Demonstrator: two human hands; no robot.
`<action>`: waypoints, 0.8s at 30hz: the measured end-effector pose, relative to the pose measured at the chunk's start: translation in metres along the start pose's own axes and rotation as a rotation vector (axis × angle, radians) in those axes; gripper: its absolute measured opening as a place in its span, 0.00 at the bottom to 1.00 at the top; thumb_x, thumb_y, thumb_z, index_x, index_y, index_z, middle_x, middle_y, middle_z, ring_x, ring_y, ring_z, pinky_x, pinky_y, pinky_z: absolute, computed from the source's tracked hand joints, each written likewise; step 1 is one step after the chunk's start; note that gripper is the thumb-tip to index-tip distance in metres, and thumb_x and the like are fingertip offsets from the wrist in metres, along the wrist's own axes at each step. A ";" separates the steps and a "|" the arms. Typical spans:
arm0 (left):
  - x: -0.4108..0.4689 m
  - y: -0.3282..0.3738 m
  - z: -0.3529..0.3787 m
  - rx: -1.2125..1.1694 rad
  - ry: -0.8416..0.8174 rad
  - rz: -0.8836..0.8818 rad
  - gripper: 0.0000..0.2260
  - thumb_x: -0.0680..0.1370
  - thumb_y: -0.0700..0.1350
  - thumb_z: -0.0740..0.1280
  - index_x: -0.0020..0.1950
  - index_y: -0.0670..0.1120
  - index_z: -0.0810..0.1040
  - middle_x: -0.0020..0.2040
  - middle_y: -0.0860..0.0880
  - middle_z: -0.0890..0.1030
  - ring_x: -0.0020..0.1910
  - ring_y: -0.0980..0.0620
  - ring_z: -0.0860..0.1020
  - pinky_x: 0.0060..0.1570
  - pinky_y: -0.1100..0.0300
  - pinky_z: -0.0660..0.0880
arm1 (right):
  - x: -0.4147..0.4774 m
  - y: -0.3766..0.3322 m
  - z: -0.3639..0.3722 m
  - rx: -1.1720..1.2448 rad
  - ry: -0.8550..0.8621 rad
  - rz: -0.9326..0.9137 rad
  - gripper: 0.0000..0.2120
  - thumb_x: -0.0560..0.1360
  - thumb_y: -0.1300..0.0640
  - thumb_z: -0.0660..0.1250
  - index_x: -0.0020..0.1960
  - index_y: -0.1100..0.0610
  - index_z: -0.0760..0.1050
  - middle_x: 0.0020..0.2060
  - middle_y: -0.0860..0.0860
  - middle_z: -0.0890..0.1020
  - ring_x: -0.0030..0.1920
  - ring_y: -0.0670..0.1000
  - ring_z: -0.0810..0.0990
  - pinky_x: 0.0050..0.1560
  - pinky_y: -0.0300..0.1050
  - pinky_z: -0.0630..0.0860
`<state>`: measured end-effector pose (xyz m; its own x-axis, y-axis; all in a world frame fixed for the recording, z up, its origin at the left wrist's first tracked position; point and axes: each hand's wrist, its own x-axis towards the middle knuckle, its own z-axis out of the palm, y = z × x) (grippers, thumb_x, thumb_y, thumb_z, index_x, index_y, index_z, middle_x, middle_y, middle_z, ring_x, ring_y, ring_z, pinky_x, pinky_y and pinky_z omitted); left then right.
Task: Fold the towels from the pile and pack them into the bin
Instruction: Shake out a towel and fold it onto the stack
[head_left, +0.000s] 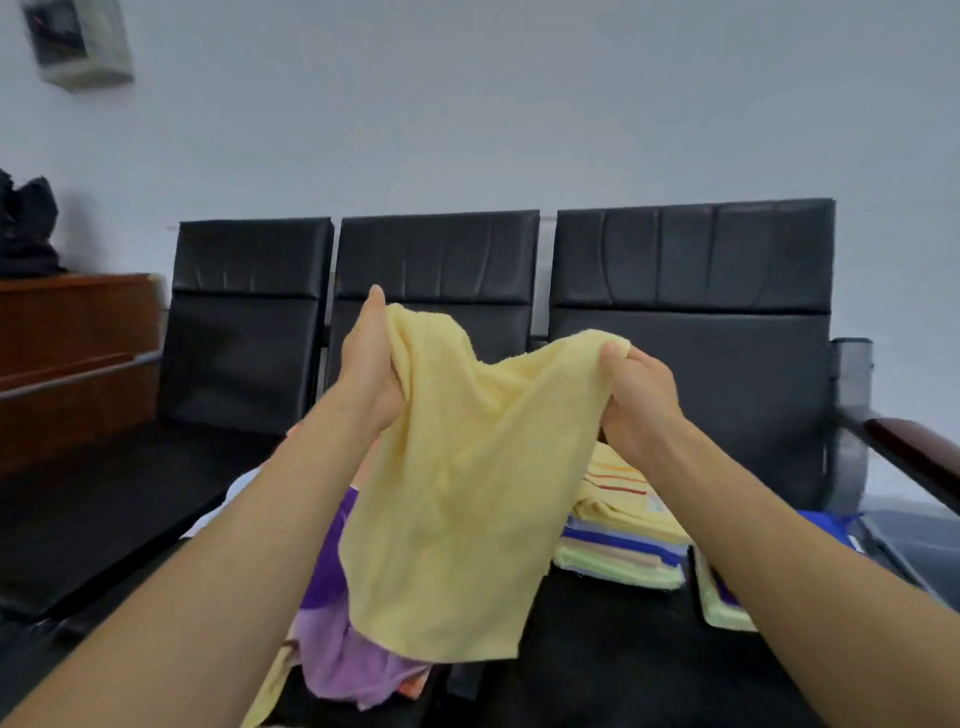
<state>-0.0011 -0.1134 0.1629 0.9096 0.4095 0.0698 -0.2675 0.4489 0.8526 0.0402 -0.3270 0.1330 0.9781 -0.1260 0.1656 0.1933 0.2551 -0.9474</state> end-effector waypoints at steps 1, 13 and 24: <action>-0.001 0.007 0.009 -0.014 0.022 0.022 0.17 0.79 0.56 0.65 0.56 0.44 0.77 0.50 0.43 0.84 0.48 0.44 0.84 0.49 0.47 0.80 | 0.002 -0.008 -0.005 0.021 0.023 -0.007 0.10 0.76 0.63 0.62 0.48 0.61 0.83 0.46 0.55 0.84 0.45 0.56 0.81 0.48 0.51 0.80; -0.045 0.021 0.092 0.308 0.145 0.067 0.25 0.76 0.39 0.69 0.71 0.41 0.64 0.53 0.44 0.73 0.46 0.49 0.75 0.52 0.52 0.76 | -0.005 -0.115 -0.140 -0.375 0.344 -0.244 0.09 0.78 0.59 0.60 0.44 0.59 0.77 0.37 0.53 0.72 0.40 0.52 0.70 0.41 0.48 0.73; -0.058 0.010 0.094 0.353 0.167 0.120 0.16 0.77 0.36 0.67 0.64 0.41 0.71 0.50 0.46 0.75 0.39 0.53 0.72 0.44 0.60 0.73 | -0.019 -0.137 -0.189 -0.710 0.434 -0.165 0.07 0.71 0.63 0.70 0.43 0.65 0.74 0.45 0.61 0.79 0.37 0.56 0.77 0.43 0.50 0.80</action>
<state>-0.0265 -0.2070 0.2159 0.8069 0.5785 0.1194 -0.2166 0.1018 0.9709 -0.0189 -0.5403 0.2079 0.7971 -0.5024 0.3348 0.0949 -0.4434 -0.8913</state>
